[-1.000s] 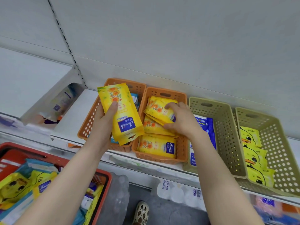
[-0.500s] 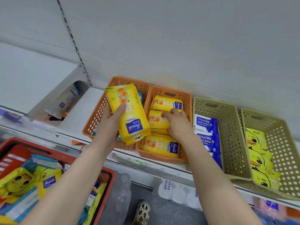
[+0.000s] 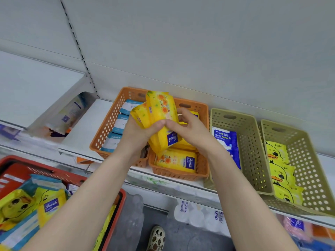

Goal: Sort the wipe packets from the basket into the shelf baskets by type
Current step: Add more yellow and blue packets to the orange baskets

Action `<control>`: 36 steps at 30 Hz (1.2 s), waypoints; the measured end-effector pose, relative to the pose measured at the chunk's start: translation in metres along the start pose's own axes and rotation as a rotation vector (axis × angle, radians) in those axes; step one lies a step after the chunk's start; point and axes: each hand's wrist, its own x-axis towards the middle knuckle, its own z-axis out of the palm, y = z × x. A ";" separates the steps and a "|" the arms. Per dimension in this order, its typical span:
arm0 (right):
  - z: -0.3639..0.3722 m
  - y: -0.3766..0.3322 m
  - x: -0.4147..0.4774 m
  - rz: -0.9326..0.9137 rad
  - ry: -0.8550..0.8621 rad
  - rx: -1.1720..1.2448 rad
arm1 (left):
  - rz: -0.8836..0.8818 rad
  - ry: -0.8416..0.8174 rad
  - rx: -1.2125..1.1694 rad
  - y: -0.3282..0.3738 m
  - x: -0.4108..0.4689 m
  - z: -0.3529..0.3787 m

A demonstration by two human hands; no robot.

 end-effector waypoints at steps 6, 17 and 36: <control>-0.004 -0.003 -0.011 -0.059 -0.086 -0.286 | -0.043 0.006 -0.015 -0.004 0.000 0.010; -0.033 0.025 -0.031 0.118 -0.249 -0.923 | 0.005 0.353 -0.272 0.005 -0.001 -0.043; -0.005 0.021 -0.017 0.147 0.082 -0.239 | -0.035 0.205 -0.231 -0.003 -0.014 -0.020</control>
